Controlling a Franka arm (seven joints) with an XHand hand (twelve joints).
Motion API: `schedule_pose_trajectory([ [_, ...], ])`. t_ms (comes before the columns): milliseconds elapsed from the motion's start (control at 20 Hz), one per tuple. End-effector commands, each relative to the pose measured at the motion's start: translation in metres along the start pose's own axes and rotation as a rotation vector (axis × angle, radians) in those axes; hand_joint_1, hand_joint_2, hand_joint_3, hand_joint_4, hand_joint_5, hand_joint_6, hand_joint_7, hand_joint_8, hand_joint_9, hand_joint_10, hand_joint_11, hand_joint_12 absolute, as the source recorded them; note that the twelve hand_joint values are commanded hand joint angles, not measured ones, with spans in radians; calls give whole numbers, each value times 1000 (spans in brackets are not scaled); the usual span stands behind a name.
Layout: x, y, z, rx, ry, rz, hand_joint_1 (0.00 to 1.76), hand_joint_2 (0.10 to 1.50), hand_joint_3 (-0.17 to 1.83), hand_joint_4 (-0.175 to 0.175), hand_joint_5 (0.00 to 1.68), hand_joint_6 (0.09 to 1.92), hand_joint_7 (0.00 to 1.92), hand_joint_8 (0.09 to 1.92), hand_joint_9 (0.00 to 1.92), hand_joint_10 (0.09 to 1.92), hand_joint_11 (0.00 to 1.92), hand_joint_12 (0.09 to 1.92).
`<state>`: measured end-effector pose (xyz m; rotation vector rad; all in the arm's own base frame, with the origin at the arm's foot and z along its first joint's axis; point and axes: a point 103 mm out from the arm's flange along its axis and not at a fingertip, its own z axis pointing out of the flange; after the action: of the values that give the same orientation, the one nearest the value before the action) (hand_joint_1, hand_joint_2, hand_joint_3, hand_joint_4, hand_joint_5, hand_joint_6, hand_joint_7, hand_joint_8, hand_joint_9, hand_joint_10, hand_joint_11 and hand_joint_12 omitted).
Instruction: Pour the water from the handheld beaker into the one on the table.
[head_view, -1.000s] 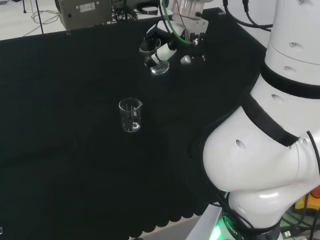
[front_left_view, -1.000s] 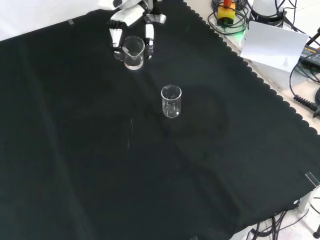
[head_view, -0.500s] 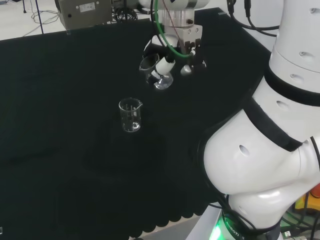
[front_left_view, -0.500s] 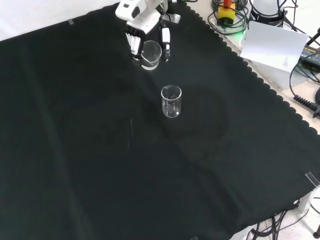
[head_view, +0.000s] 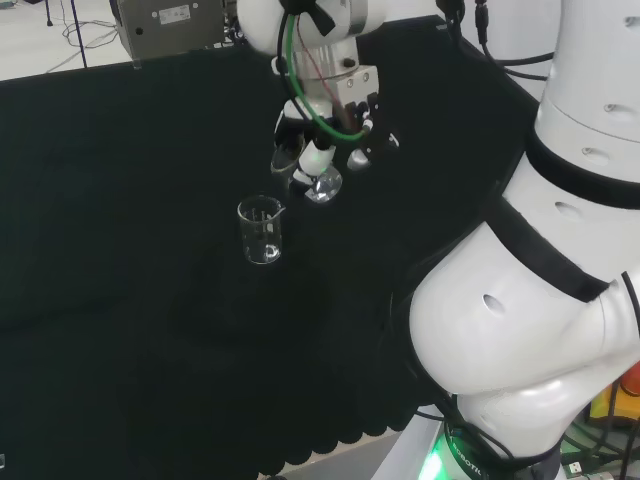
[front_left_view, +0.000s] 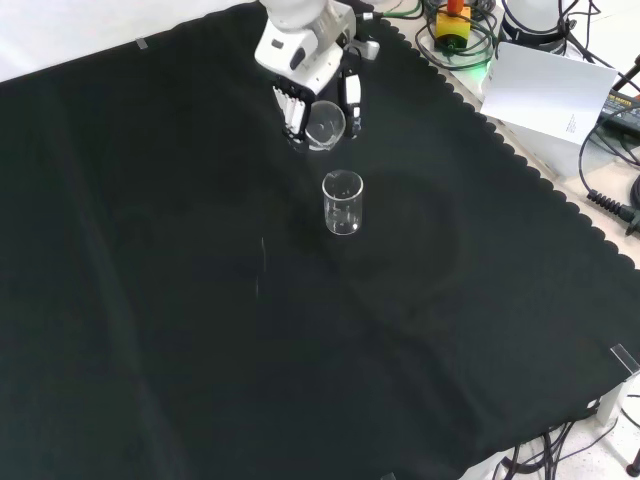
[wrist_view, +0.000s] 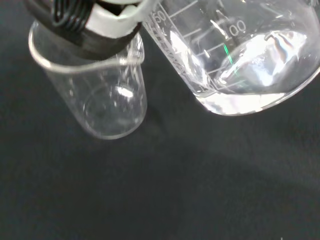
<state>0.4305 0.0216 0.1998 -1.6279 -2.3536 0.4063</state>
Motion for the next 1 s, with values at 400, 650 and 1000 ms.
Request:
schedule_pose_trajectory([
  [400,16,3,5,105,-168,2,1422,1022,-175,-175,1350,363,1289,583,1554,87,1370,632],
  [650,19,4,2,130,-214,11,1422,1022,-175,-175,1350,362,1288,584,1555,87,1372,630],
  [1000,28,8,1,176,-277,18,1422,1022,-175,-175,1350,362,1287,584,1555,87,1375,629],
])
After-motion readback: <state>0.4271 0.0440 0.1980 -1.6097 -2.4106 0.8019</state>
